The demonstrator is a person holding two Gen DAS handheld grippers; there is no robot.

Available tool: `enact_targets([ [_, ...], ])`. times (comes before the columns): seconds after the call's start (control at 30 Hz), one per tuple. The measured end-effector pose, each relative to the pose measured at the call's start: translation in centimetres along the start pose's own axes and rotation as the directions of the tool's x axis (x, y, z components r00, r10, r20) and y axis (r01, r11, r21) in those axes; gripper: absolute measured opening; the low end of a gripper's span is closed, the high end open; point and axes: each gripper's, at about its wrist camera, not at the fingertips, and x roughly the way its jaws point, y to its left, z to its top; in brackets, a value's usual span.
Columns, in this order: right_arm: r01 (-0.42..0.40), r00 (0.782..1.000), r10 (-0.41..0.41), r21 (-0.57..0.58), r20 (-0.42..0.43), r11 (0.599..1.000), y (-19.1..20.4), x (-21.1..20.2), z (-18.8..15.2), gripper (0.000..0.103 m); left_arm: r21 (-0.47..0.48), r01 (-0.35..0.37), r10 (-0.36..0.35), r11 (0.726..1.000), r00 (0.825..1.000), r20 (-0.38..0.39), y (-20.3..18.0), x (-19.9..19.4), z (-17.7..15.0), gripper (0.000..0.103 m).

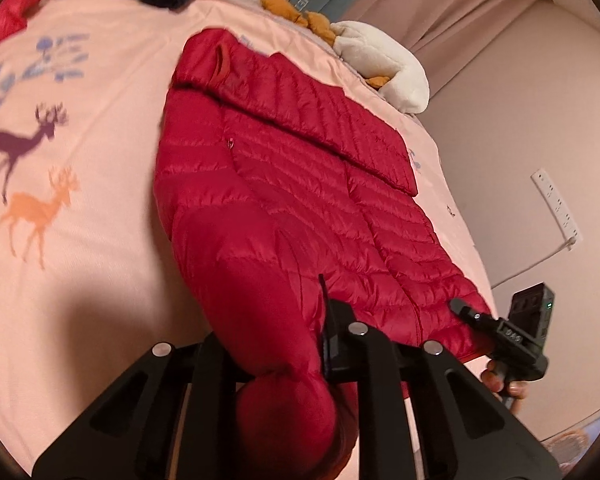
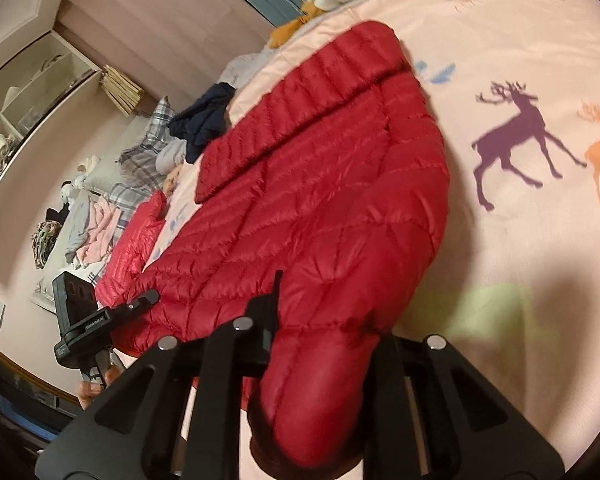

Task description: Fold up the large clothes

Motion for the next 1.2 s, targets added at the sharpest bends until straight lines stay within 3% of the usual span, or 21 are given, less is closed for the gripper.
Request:
enact_targets([
  [0.53,-0.093,0.994,0.099,-0.098,0.055,0.991,3.1,-3.0,1.1,0.013,0.087,-0.013,0.008,0.996,0.998,0.057,-3.0,-2.5,1.3,0.015],
  [1.2,-0.233,0.962,0.256,-0.201,0.095,0.951,6.6,-7.8,2.2,0.013,0.142,0.045,-0.064,0.989,0.989,0.131,-5.2,-6.3,4.0,0.015],
])
